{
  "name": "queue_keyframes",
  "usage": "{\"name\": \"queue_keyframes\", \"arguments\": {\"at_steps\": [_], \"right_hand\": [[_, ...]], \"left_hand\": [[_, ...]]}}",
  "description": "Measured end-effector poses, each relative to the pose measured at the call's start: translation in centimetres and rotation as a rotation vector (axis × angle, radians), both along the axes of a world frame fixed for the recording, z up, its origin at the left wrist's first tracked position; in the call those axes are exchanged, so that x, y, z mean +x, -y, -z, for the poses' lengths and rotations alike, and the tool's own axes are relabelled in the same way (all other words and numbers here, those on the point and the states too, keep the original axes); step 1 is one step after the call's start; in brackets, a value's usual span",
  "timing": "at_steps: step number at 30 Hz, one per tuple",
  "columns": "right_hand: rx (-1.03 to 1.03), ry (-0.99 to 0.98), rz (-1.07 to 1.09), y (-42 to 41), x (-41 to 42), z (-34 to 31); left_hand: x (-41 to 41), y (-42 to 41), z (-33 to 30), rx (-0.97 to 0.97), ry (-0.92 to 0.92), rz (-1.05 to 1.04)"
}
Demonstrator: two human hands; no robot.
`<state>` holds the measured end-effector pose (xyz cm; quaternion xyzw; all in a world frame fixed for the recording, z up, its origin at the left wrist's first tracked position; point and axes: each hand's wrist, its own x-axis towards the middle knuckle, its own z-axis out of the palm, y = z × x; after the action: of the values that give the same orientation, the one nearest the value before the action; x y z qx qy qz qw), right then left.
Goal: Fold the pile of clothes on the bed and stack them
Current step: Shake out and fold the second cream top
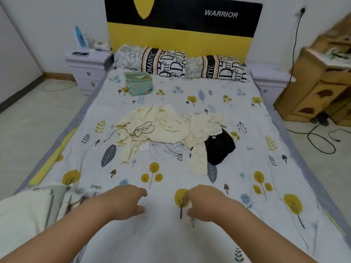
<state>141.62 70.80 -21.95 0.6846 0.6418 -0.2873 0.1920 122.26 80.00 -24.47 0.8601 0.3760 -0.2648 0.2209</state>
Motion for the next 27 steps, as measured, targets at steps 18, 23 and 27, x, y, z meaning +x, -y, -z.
{"name": "queue_keyframes", "arguments": {"at_steps": [18, 23, 27], "right_hand": [[0.159, 0.067, 0.194, -14.5, 11.1, 15.5], [0.286, 0.108, 0.230, -19.7, 11.2, 22.4], [0.441, 0.117, 0.228, -23.4, 11.0, 26.5]], "left_hand": [[10.1, -14.8, 13.0, 0.182, 0.056, -0.031], [11.8, -18.8, 19.1, 0.204, 0.077, -0.094], [11.7, -20.8, 24.2, 0.247, 0.036, -0.092]]}}
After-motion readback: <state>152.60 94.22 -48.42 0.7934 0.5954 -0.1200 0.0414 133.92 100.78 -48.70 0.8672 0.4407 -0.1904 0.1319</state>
